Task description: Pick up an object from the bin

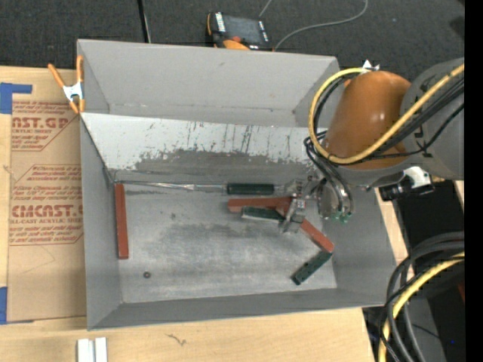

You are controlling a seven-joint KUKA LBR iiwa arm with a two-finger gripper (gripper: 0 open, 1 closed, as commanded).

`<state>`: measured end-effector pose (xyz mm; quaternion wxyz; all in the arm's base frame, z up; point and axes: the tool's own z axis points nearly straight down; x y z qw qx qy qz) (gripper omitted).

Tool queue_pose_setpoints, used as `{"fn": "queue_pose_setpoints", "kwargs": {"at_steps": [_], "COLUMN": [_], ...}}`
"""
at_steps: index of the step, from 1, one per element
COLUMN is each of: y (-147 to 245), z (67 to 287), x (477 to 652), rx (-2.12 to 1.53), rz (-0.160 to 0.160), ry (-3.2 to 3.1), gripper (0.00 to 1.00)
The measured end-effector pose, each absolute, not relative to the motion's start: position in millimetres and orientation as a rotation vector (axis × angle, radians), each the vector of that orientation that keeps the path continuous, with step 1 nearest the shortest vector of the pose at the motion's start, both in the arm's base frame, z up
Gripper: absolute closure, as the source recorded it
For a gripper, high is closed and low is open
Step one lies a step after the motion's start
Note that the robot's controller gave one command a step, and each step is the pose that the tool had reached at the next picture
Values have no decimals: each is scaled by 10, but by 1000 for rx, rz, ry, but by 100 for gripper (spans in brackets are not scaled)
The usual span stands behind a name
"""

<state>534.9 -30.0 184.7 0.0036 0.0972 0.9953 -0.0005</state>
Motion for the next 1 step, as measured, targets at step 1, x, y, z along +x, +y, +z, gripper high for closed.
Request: {"fn": "queue_pose_setpoints", "kwargs": {"at_steps": [1], "y": [-135], "z": [3671], "x": [5444], "rx": [295], "rz": [2], "ry": [3116], "gripper": [100]}}
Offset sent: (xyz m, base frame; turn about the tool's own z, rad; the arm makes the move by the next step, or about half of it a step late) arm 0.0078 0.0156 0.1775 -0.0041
